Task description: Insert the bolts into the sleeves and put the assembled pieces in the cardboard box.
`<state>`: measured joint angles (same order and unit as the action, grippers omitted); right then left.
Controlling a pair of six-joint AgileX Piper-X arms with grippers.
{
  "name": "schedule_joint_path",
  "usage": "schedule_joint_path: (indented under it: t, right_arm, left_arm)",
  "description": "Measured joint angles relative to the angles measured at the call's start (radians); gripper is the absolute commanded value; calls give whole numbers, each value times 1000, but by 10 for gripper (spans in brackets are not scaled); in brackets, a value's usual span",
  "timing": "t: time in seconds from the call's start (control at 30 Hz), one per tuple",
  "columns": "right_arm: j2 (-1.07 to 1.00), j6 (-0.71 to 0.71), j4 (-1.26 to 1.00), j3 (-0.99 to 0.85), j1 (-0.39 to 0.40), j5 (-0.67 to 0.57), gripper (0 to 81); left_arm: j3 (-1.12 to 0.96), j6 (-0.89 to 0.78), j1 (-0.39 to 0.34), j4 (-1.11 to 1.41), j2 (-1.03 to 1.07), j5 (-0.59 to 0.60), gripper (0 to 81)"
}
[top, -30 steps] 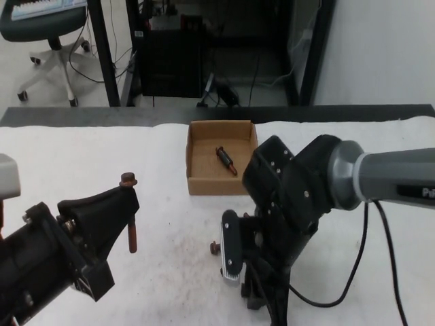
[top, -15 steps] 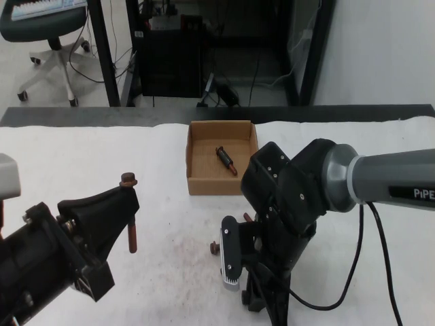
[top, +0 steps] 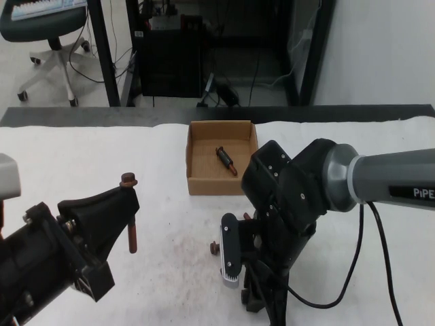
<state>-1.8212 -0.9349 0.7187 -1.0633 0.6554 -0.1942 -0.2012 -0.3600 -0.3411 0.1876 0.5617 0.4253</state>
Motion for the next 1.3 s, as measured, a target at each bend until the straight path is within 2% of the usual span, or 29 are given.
schedule_joint_path:
  t: [0.2, 0.4, 0.87, 1.13, 1.3]
  right_arm:
    - [0, 0, -11, 0, 5, 0, 340]
    - [0, 0, -11, 0, 6, -9, 225]
    - [0, 0, 4, -2, 6, -11, 232]
    - [0, 0, 11, -1, 8, -8, 340]
    - [0, 0, 10, -1, 8, 14, 348]
  left_arm:
    - [0, 0, 0, 0, 0, 0, 3]
    - [0, 0, 0, 0, 0, 0, 3]
    - [0, 0, 0, 0, 0, 0, 3]
    - [0, 0, 0, 0, 0, 0, 3]
    - [0, 0, 0, 0, 0, 0, 3]
